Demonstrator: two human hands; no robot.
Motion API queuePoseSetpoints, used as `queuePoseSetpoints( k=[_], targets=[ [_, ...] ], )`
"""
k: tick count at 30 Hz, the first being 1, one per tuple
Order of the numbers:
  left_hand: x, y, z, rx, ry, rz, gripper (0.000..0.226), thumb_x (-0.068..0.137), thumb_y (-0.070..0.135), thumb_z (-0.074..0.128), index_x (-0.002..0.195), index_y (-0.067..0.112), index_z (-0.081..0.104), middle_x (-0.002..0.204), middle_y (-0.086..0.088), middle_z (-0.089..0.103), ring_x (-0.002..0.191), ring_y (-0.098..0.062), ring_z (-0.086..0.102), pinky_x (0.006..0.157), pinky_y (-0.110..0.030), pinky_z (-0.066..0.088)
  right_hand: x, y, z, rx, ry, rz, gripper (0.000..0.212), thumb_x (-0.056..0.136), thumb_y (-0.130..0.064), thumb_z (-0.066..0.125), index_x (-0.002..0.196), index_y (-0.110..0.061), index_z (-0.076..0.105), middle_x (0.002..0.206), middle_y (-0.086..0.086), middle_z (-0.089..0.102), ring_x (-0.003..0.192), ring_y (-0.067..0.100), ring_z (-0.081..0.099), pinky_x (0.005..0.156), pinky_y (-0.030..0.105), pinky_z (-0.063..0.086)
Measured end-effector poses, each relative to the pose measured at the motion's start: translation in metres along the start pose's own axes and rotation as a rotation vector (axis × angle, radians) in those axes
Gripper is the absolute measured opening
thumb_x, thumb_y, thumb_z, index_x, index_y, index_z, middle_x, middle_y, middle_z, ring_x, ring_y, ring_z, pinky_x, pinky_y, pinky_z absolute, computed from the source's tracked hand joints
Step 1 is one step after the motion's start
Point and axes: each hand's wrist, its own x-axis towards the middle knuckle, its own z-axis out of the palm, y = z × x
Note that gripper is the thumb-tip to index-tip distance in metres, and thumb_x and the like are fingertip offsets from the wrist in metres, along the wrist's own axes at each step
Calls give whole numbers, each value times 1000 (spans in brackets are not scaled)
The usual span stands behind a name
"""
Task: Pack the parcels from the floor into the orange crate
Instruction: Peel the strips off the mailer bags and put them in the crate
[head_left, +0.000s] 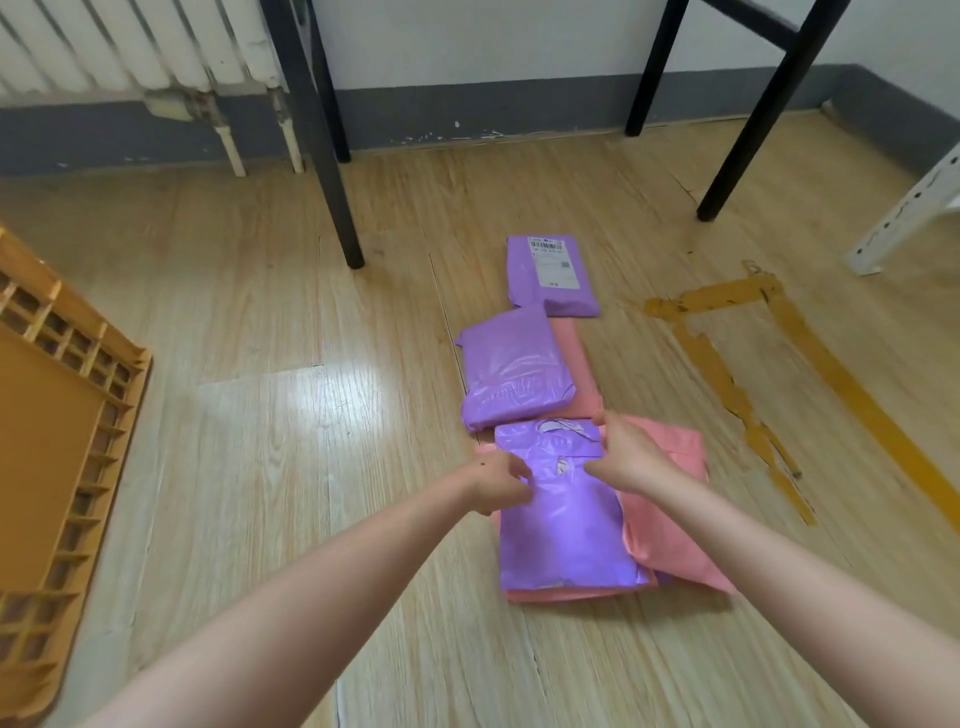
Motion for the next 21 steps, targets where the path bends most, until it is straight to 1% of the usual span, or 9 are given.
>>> queuePoseSetpoints(
  k=[3,6,8,11,13,14,17,19,21],
  targets=[
    [0,-2,9,90,-61,-25,43,90,17,56,132,10,53,130,-13,52,88,-21,49,68,-31,49,-1,-6,4,-194,-46,72,60,83,-23,58,134,-3,35,131,19,43,119,35,47,90,33,40],
    [0,-4,14,64,-85,-85,40,90,22,56,128,9,55,128,-10,52,98,-21,49,85,-38,51,0,-9,6,-189,-43,70,47,82,-27,61,122,-5,49,126,16,55,116,31,53,88,30,42],
    [-2,-3,12,-112,-83,-143,43,89,27,59,129,10,54,131,-7,51,107,-23,52,89,-39,49,0,-10,4,-47,-9,76,44,81,-25,64,118,-5,54,122,15,59,110,29,58,80,28,43],
    [-7,-1,2,-409,-99,-207,69,82,45,65,139,16,40,143,0,39,120,-32,50,90,-39,45,1,-19,0,271,54,91,53,76,-18,72,123,-4,51,119,15,61,105,27,61,78,28,47],
    [-12,1,-9,-439,-128,-196,86,75,58,66,144,19,33,146,1,35,124,-34,46,90,-39,45,-2,-32,-4,477,76,93,63,74,-13,74,128,-5,43,121,14,58,107,28,60,87,39,52],
    [-15,3,-15,-408,-130,-170,90,72,63,66,144,20,33,145,0,36,124,-33,46,88,-39,45,-5,-41,-7,570,59,101,66,74,-12,73,130,-7,37,121,13,57,104,28,61,85,42,54],
    [-28,7,-40,-339,-70,-27,73,72,65,66,129,21,53,129,1,55,113,-25,56,87,-37,48,-16,-74,-19,741,-23,69,65,77,-11,70,130,-9,34,114,15,60,83,25,65,62,37,58],
    [-39,7,-63,-405,-91,44,61,72,56,69,118,17,62,115,-3,67,103,-23,63,87,-37,50,-24,-101,-29,808,-58,37,58,79,-15,70,125,-10,37,107,15,63,88,29,68,75,46,58],
    [-51,5,-89,-471,-133,86,42,80,32,71,116,11,63,112,-9,70,103,-25,67,91,-39,52,-32,-129,-41,909,-132,2,46,83,-17,67,122,-13,43,91,10,66,77,27,69,74,44,59]
  ],
)
